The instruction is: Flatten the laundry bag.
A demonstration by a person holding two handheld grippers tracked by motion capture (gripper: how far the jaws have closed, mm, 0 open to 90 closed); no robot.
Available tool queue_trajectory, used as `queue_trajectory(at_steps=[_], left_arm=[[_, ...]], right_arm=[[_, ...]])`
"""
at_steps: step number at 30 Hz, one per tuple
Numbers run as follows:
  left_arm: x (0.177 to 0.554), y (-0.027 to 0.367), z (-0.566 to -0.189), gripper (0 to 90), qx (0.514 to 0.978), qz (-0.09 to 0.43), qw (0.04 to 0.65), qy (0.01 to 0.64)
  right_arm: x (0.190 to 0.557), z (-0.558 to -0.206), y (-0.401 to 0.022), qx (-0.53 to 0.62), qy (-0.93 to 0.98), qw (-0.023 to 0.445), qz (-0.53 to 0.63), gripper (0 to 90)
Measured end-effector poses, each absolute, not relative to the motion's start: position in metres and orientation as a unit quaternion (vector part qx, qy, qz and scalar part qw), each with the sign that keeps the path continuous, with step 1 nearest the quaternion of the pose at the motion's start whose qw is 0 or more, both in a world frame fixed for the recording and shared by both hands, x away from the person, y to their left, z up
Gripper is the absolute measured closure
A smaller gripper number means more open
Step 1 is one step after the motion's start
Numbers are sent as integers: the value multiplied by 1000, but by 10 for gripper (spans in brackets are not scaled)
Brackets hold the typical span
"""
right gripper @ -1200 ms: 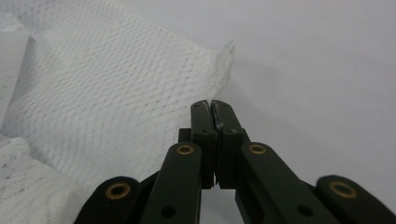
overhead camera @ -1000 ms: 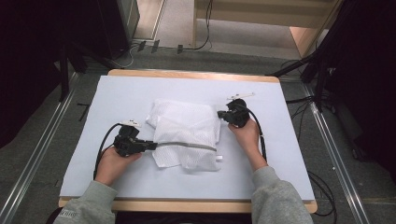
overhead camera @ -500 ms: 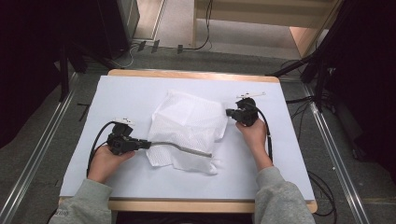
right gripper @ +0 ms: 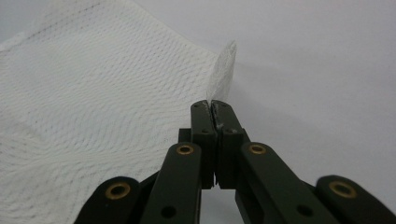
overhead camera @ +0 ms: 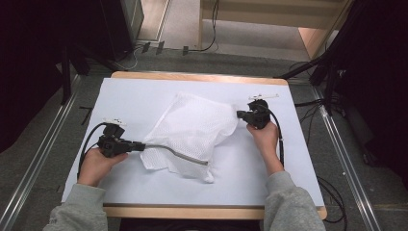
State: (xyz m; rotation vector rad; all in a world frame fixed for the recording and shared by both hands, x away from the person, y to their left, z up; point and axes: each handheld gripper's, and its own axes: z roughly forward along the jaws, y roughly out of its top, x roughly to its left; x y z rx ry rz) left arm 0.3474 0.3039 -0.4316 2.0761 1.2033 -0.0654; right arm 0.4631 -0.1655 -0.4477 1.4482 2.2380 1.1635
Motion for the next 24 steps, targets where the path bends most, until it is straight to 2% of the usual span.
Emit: queue_trajectory(at_steps=[7, 14, 16, 17, 18, 19, 20, 24], left_arm=[[350, 318, -435, 860, 796, -16, 358, 488], [355, 316, -446, 846, 793, -20, 346, 501], [355, 316, -446, 819, 794, -18, 346, 500], [354, 316, -446, 778, 794, -19, 347, 498], [354, 316, -445, 778, 794, -20, 349, 498], [354, 317, -444, 727, 791, -22, 353, 499], [353, 317, -442, 727, 789, -24, 359, 498], [350, 319, -434, 622, 775, -23, 376, 507]], right_arm=[[466, -447, -165, 498, 762, 119, 398, 900], [467, -452, -157, 497, 770, 125, 379, 900], [467, -453, -155, 495, 773, 121, 378, 894], [467, -454, -153, 494, 773, 119, 380, 872], [467, -454, -153, 491, 774, 117, 381, 852], [466, -454, -153, 488, 775, 120, 383, 816], [466, -454, -153, 488, 775, 120, 383, 816], [462, -445, -159, 486, 766, 119, 403, 744]])
